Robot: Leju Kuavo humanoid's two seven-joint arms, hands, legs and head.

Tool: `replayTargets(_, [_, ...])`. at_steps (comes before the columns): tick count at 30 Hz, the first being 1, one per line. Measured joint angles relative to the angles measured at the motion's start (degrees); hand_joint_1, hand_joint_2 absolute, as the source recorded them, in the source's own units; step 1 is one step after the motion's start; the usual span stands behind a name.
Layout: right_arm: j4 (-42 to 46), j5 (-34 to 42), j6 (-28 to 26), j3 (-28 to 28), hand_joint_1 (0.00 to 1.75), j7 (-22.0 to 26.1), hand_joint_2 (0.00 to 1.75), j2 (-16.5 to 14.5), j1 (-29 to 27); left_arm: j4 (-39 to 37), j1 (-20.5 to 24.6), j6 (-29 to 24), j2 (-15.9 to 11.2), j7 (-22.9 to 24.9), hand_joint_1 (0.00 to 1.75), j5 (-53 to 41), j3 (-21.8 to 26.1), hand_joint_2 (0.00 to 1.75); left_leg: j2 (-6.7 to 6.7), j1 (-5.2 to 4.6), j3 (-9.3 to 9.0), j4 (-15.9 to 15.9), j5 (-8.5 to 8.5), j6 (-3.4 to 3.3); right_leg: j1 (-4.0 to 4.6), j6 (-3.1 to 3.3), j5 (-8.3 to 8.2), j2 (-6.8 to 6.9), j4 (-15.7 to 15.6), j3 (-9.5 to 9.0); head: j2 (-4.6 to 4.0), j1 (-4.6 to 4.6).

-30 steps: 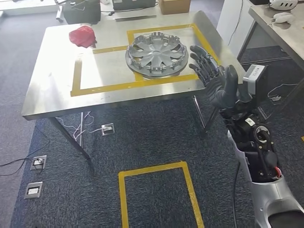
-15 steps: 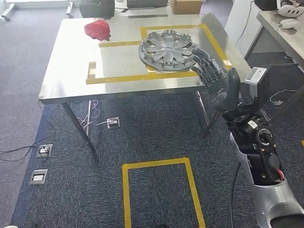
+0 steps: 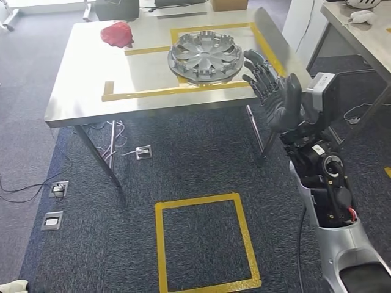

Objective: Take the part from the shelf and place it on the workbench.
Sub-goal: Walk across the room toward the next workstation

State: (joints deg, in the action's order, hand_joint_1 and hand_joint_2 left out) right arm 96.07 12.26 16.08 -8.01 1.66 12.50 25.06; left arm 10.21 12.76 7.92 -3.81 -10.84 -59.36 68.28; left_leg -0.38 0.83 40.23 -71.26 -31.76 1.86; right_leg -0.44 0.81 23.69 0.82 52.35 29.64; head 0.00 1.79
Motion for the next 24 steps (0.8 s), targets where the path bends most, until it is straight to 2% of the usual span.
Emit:
replayTargets(1, [-0.1,0.0,0.0,0.0,0.0,0.0,0.0,-0.1,0.0,0.0,0.0,0.0,0.0,0.0,0.0,0.0,0.1,0.0,0.01,0.1,-0.7,0.0,0.9,0.12,-0.02,-0.1,-0.44,0.01,0.1,0.69,0.0,-0.22])
replayTargets(2, [-0.3,0.0,0.0,0.0,0.0,0.0,0.0,-0.1,0.0,0.0,-0.1,0.0,0.0,0.0,0.0,0.0,0.1,0.0,0.03,0.2,-2.46,2.2,2.56,0.16,-0.05,-0.26,-0.8,0.02,0.3,1.31,0.0,-0.4])
replayTargets(3, [-0.4,0.0,0.0,-0.1,0.0,0.0,0.0,-0.2,0.1,0.0,0.0,0.0,0.0,0.0,0.0,0.0,0.2,0.0,0.06,0.28,-5.04,6.0,4.17,0.15,-0.08,-0.46,-1.06,0.03,0.6,1.85,0.0,-0.52])
replayTargets(5, [-0.6,0.0,-0.1,-0.1,0.0,0.0,0.0,-0.2,0.4,0.0,0.1,-0.1,-0.1,0.0,0.0,0.1,0.2,0.0,0.04,0.14,-9.82,13.5,5.27,-0.18,0.05,-0.99,-1.44,0.05,1.3,2.81,0.0,-0.63])
replayTargets(6, [-0.7,0.0,-0.1,-0.1,0.0,0.0,0.0,-0.2,0.6,0.0,0.1,-0.1,-0.1,0.0,0.0,0.1,0.3,0.0,0.0,0.05,-11.0,15.6,5.11,-0.48,0.13,-1.3,-1.65,0.06,1.5,3.11,0.0,-0.6])
replayTargets(8, [-1.0,0.1,-0.1,-0.1,0.0,0.0,0.0,-0.2,0.9,0.0,0.0,-0.1,-0.1,0.0,0.0,0.2,0.3,0.0,-0.09,-0.08,-11.03,16.6,5.08,-1.34,0.19,-1.98,-2.22,0.07,1.7,3.39,0.0,-0.31])
replayTargets(9, [-1.1,0.1,-0.1,-0.2,0.0,0.0,0.0,-0.2,1.0,0.0,0.0,-0.1,-0.1,0.0,0.0,0.2,0.3,0.0,-0.03,-0.04,-10.85,16.7,5.37,-1.86,0.09,-2.29,-2.09,0.01,1.9,3.55,0.0,-0.27])
replayTargets(10, [-1.2,0.1,-0.1,-0.2,0.0,0.0,0.0,-0.2,1.0,0.0,-0.1,-0.1,-0.1,0.0,0.0,0.2,0.3,0.0,0.04,0.01,-10.59,16.8,5.75,-2.42,0.0,-2.58,-1.13,-0.1,2.8,3.97,0.0,-0.13])
replayTargets(11, [-1.4,0.1,-0.2,-0.2,0.0,0.0,0.0,-0.2,1.0,0.0,-0.1,-0.1,-0.1,0.0,0.0,0.3,0.3,0.0,0.11,0.06,-10.26,16.9,6.17,-2.98,-0.09,-2.82,0.73,-0.21,4.9,4.75,0.0,0.06])
replayTargets(12, [-1.5,0.2,-0.2,-0.2,0.0,0.0,0.0,-0.2,1.1,0.0,-0.1,-0.1,-0.2,-0.1,0.0,0.3,0.3,0.0,0.18,0.08,-9.83,16.9,6.59,-3.38,-0.18,-3.04,3.37,-0.32,8.3,5.91,0.0,0.31])
replayTargets(13, [-1.6,0.3,-0.2,-0.2,0.0,0.0,0.0,-0.2,1.1,0.0,-0.1,-0.1,-0.2,-0.1,0.0,0.3,0.3,0.0,0.19,0.03,-9.31,16.9,6.98,-3.6,-0.17,-3.22,6.09,-0.39,12.5,7.25,0.0,0.63])
replayTargets(14, [-1.8,0.6,-0.2,-0.3,0.0,0.0,0.0,-0.2,1.1,0.0,-0.2,-0.1,-0.2,-0.1,0.0,0.4,0.3,0.0,0.2,-0.02,-8.8,16.9,7.38,-3.7,-0.17,-3.35,8.09,-0.42,16.5,8.33,0.0,0.88])
replayTargets(15, [-1.9,0.8,-0.3,-0.3,0.0,-0.1,0.0,-0.2,1.0,0.0,-0.3,0.0,-0.2,-0.2,0.0,0.4,0.3,0.0,0.19,-0.07,-8.26,16.9,7.79,-3.68,-0.17,-3.42,8.93,-0.44,18.9,8.65,0.0,1.08])
replayTargets(16, [-2.0,1.0,-0.4,-0.3,0.0,-0.1,0.0,-0.2,1.0,0.0,-0.4,0.0,-0.2,-0.2,0.0,0.4,0.3,0.0,0.18,-0.1,-7.76,16.8,8.16,-3.62,-0.16,-3.39,8.54,-0.45,19.2,7.92,0.0,1.28])
replayTargets(17, [-2.1,1.3,-0.5,-0.4,0.0,-0.1,0.0,-0.2,1.0,0.0,-0.5,0.0,-0.2,-0.2,0.0,0.4,0.3,0.0,0.16,-0.12,-7.35,16.8,8.5,-3.53,-0.16,-3.26,7.24,-0.46,17.1,6.05,0.0,1.49])
replayTargets(18, [-2.2,1.5,-0.7,-0.4,0.0,-0.2,0.0,-0.2,1.1,0.0,-0.6,0.0,-0.2,-0.2,0.0,0.4,0.3,0.0,0.12,-0.13,-7.04,16.7,8.79,-3.38,-0.14,-3.01,5.56,-0.49,13.1,3.22,0.0,1.76])
replayTargets(20, [-2.2,2.0,-1.0,-0.4,0.0,-0.3,0.0,-0.2,1.2,0.0,-0.7,0.0,-0.2,-0.2,0.0,0.5,0.3,0.0,0.07,-0.21,-6.62,16.7,9.36,-2.91,0.07,-2.43,3.88,-0.58,4.7,-2.06,0.0,2.14])
replayTargets(21, [-2.2,2.1,-1.1,-0.4,0.0,-0.3,0.0,-0.2,1.3,0.0,-0.7,0.0,-0.2,-0.3,0.0,0.6,0.3,0.0,0.06,-0.23,-6.46,16.7,9.68,-2.57,0.24,-2.21,3.76,-0.62,2.1,-3.47,0.0,2.25])
replayTargets(22, [-2.2,2.3,-1.2,-0.4,0.0,-0.3,0.0,-0.2,1.4,0.0,-0.7,0.0,-0.2,-0.3,0.0,0.6,0.4,0.0,0.07,-0.24,-6.31,16.7,10.03,-2.2,0.41,-2.03,3.93,-0.65,1.0,-3.88,0.0,2.3])
replayTargets(24, [-2.3,2.6,-1.3,-0.4,0.0,-0.3,0.0,-0.2,1.4,0.0,-0.8,0.0,-0.2,-0.4,0.0,0.6,0.4,0.0,0.08,-0.25,-6.01,16.7,10.42,-1.45,0.35,-1.44,3.35,-0.56,0.6,-3.49,0.0,2.24])
